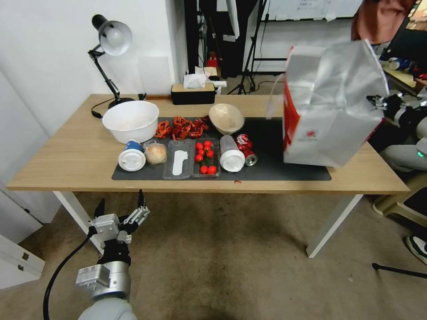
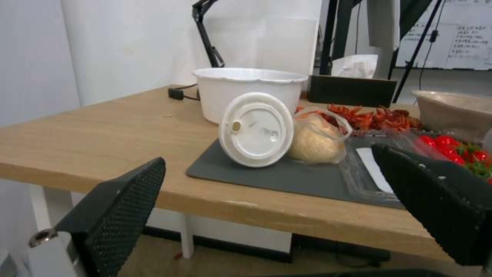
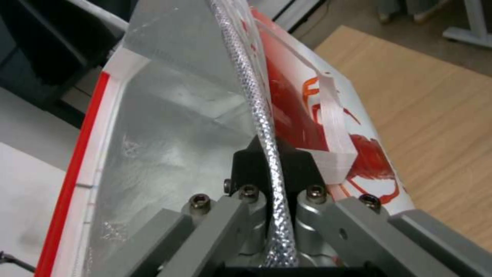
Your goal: Pick up the food delivery bag from the floor and place it on the table.
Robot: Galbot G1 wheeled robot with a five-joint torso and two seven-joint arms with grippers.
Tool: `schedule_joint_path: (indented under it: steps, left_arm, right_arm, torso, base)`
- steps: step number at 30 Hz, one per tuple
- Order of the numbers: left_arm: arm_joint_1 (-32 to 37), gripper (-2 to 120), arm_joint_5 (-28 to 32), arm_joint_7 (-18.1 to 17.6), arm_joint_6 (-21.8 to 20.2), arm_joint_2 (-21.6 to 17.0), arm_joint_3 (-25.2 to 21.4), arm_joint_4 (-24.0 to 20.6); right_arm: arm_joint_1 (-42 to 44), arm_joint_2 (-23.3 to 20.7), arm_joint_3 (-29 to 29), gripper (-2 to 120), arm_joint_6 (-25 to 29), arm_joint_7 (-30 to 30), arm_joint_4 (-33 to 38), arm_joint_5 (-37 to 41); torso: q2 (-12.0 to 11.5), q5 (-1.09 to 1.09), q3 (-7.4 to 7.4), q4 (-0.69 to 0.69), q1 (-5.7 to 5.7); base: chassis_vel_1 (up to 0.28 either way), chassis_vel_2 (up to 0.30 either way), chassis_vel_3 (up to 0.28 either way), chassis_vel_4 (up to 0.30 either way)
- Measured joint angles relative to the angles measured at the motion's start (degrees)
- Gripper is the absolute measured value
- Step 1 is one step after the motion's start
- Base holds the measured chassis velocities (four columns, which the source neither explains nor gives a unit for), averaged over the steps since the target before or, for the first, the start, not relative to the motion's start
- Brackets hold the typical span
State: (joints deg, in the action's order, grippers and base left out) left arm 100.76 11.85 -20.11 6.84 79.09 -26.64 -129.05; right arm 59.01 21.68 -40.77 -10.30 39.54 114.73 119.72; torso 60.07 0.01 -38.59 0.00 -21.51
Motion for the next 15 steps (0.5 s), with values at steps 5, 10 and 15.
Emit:
schedule_joint_path:
  steps: [5, 10, 15]
  left_arm:
    - [0.0, 100, -0.2, -0.1, -0.1, 0.1, 0.0, 0.0]
    - [0.2, 100, -0.4, -0.1, -0.1, 0.3, 0.0, -0.2]
    - [0.4, 100, -0.7, -0.1, 0.0, 0.5, 0.0, -0.5]
  right_arm:
    - [-0.1, -0.6, -0.2, 0, -3.5, 1.1, -0.3, 1.7]
    - [0.0, -2.1, -0.4, 0, -7.0, 0.8, -1.1, 3.3]
    - [-0.4, -3.0, -0.4, 0, -9.4, 1.2, -1.4, 5.4]
  torso:
    - [0.0, -0.01, 0.00, 0.00, 0.00]
    - [0.0, -0.02, 0.00, 0.00, 0.00]
    - [0.0, -0.01, 0.00, 0.00, 0.00]
  base:
    - [0.000, 0.000, 0.000, 0.000]
    - [0.000, 0.000, 0.000, 0.000]
    - [0.000, 0.000, 0.000, 0.000]
